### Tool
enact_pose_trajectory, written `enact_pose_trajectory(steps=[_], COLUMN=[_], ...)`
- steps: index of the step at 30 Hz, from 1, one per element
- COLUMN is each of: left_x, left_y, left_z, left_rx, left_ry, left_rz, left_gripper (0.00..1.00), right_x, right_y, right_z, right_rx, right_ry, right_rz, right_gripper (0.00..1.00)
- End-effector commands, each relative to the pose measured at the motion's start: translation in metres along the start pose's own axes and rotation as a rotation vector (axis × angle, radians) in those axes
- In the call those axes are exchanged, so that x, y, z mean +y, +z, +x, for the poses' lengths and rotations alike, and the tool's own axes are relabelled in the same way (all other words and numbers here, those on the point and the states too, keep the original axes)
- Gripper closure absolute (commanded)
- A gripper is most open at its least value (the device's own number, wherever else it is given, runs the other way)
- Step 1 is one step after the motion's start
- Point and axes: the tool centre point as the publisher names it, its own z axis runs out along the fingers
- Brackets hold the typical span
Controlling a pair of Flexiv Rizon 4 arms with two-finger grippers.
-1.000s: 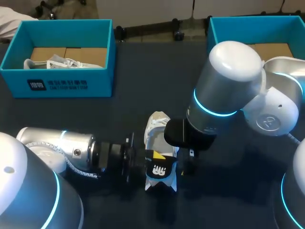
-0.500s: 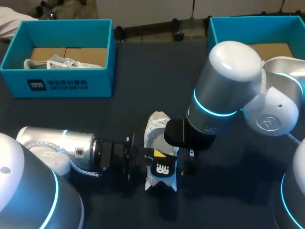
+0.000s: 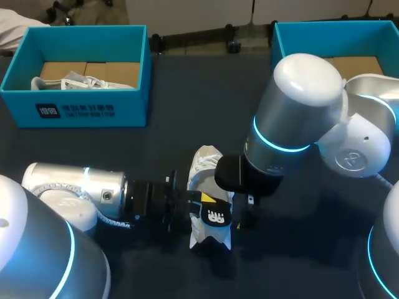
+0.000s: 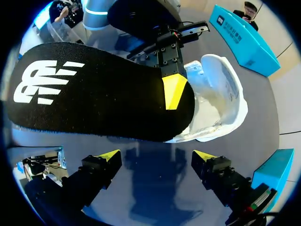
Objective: Take the shoe out of the shoebox, open the shoe tongue, remove and reinsert the insole, then place the shoe into the shoebox
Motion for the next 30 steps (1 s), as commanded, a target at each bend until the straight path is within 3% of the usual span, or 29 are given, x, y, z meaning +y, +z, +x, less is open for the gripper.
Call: enact_pose_trajectory(steps=[1, 7, 9, 14, 17, 30], left_x=[0.000, -0.006, -0.008, -0.012, -0.017, -0.037], left_y=[0.002, -0.001, -0.002, -0.004, -0.004, -0.001], left_z=[0.002, 0.003, 0.003, 0.003, 0.003, 0.000], left_rx=[-0.002, 0.004, 0.006, 0.007, 0.009, 0.019], left_ry=[0.003, 0.003, 0.003, 0.007, 0.014, 0.039], left_rz=[0.002, 0.009, 0.011, 0.010, 0.008, -0.056], left_gripper=[1.00, 1.00, 0.84, 0.78, 0.68, 0.73], right_x=[0.000, 0.000, 0.000, 0.000, 0.000, 0.000], right_y=[0.002, 0.002, 0.002, 0.002, 0.002, 0.002], right_z=[0.001, 0.001, 0.001, 0.001, 0.001, 0.001], right_rx=[-0.002, -0.002, -0.002, -0.002, -0.002, -0.002], right_ry=[0.000, 0.000, 0.000, 0.000, 0.000, 0.000], right_rz=[0.000, 0.000, 0.000, 0.000, 0.000, 0.000], right_gripper=[0.00, 0.00, 0.00, 0.00, 0.00, 0.00])
